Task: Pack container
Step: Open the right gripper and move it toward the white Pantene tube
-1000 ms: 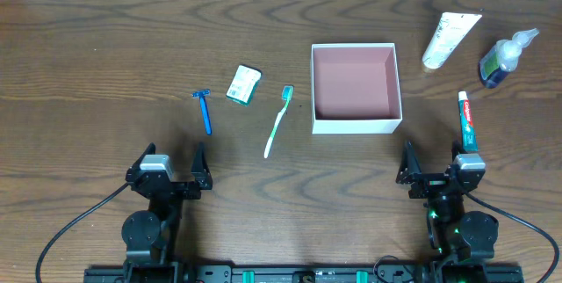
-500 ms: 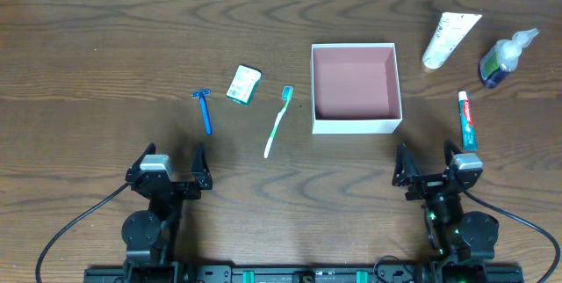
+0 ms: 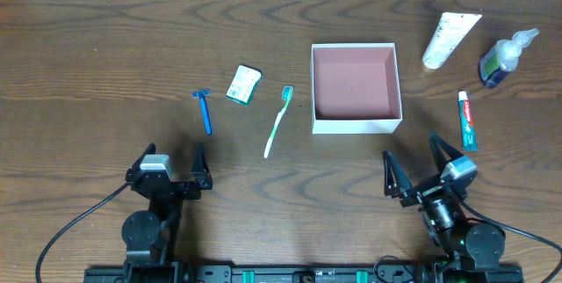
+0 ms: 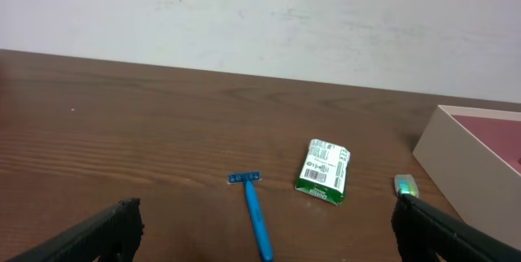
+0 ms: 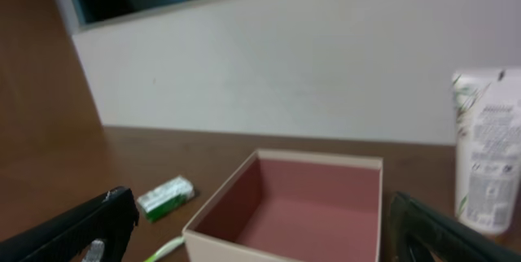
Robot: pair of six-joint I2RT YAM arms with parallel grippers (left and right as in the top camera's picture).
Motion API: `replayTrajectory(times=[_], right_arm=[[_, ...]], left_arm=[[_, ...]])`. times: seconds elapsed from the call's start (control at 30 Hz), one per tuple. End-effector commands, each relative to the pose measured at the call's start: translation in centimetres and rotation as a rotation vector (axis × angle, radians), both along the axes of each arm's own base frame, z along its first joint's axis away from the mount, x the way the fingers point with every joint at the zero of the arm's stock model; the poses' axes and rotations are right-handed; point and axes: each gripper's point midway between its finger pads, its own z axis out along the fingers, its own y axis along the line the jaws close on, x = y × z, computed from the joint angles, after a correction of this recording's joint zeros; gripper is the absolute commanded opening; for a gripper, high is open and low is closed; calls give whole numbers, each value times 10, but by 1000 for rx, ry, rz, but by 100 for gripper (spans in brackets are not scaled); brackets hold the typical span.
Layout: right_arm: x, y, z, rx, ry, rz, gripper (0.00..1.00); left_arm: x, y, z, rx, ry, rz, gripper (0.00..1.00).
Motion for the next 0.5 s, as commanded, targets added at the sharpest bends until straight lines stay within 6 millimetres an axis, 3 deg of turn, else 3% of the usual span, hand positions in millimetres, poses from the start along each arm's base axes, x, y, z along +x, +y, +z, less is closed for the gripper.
replayTrajectory(times=[0.0, 0.47], right_arm=[[-2, 4, -5, 3, 21, 32, 99], [-4, 5, 5, 1, -10, 38, 99]], left_arm=[[-1, 1, -16, 5, 45, 1, 98], [-1, 1, -16, 5, 45, 1, 98]])
